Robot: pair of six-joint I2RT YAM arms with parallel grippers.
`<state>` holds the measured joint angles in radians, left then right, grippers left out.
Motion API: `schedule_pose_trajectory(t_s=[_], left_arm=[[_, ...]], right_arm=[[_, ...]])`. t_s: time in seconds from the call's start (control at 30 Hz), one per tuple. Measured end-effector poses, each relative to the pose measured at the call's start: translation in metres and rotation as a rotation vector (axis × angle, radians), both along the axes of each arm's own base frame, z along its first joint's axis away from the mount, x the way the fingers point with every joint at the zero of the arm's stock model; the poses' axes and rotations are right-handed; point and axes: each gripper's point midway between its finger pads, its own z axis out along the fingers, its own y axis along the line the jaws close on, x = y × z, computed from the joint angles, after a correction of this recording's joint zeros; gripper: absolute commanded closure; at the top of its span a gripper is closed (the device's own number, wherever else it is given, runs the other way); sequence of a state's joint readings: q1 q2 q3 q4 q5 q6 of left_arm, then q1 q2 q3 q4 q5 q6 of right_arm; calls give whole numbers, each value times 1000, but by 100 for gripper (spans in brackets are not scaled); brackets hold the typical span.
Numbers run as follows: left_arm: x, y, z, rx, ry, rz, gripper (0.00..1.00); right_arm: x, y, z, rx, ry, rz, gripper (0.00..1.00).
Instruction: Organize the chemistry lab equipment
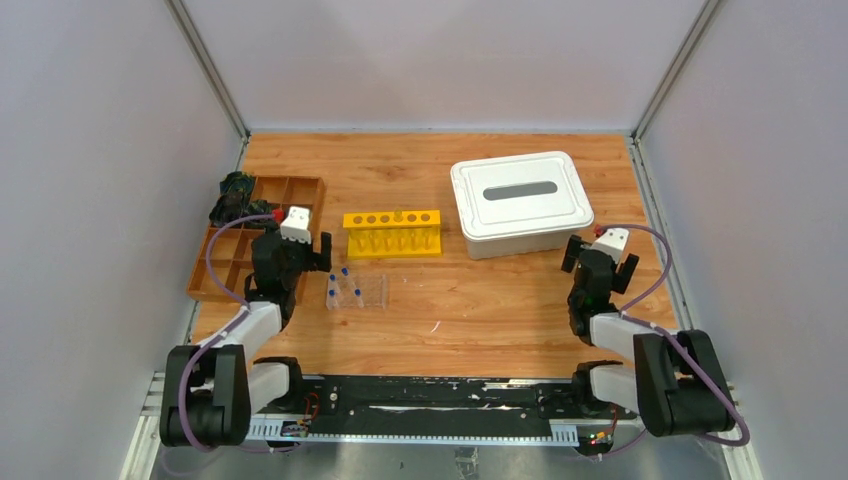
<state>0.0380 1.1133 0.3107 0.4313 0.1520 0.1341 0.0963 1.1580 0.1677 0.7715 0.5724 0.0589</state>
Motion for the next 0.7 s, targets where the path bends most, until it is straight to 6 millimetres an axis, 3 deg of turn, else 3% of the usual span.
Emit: schedule_pose_trajectory(t_s=[0.2, 0.37, 0.47, 0.57, 0.7], left_arm=[[6, 0, 1, -49, -94, 31, 0], [19, 1, 5, -76, -154, 47, 0], [17, 0, -3, -80, -179, 44, 0], [12, -2, -14, -82, -161, 38, 0], [17, -2, -5, -82, -193, 36, 0]], right_arm=[[8, 6, -12, 6, 30, 45, 0], [16, 11, -7, 7, 16, 75, 0], [23, 19, -6, 0, 17, 135, 0], [33, 31, -15, -22, 35, 230, 0], [33, 39, -30, -31, 84, 290, 0]])
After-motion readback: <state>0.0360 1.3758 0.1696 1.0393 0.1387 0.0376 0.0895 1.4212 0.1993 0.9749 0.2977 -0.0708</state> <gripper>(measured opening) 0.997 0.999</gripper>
